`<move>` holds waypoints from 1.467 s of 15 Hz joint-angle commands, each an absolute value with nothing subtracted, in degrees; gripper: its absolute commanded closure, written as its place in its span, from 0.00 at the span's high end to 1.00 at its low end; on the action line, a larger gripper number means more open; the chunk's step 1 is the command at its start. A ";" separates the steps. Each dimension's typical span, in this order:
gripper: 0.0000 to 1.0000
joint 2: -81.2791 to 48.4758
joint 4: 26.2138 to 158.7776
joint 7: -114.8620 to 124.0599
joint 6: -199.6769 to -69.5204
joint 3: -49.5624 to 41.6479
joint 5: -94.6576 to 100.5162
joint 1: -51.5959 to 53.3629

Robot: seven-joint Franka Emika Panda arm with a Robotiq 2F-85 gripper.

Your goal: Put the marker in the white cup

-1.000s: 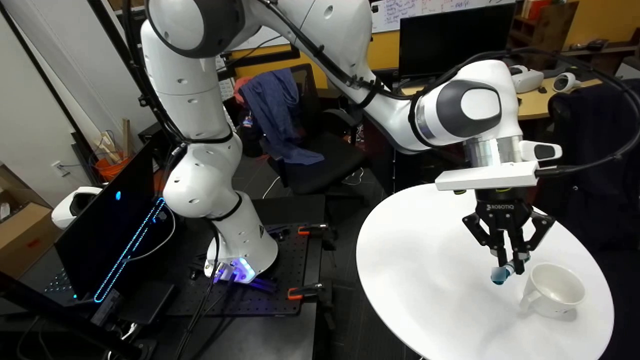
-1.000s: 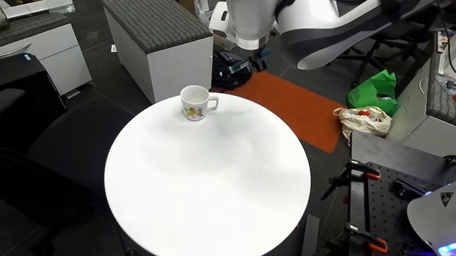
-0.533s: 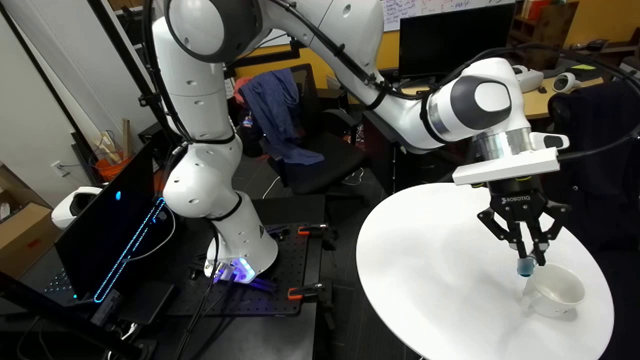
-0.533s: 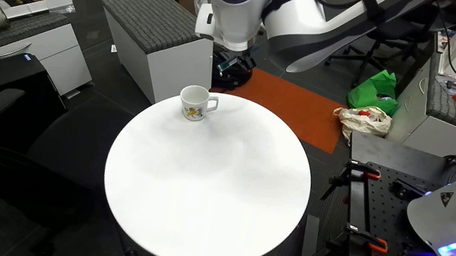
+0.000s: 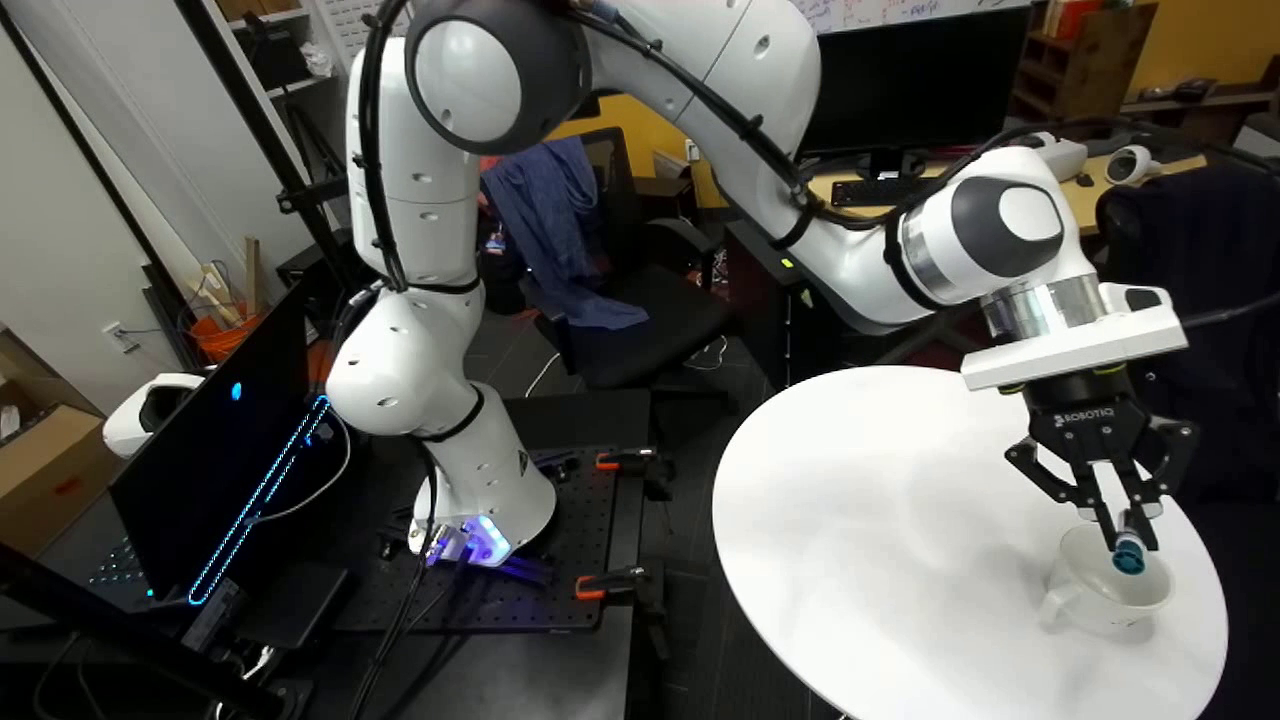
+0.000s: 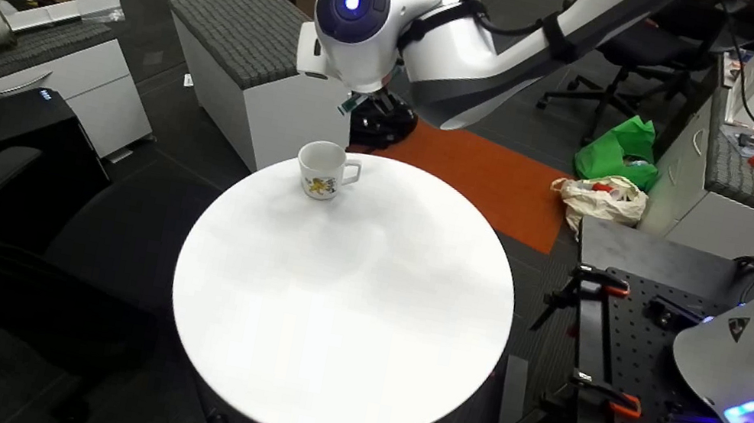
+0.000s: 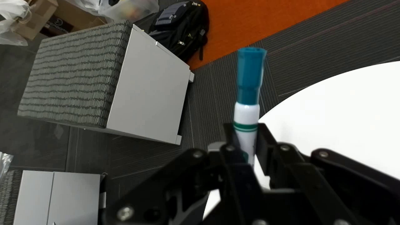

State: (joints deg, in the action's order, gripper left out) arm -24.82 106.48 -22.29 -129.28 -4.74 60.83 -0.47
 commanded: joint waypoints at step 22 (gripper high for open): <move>0.05 -42.18 91.61 -37.89 -120.02 -2.00 67.99 1.38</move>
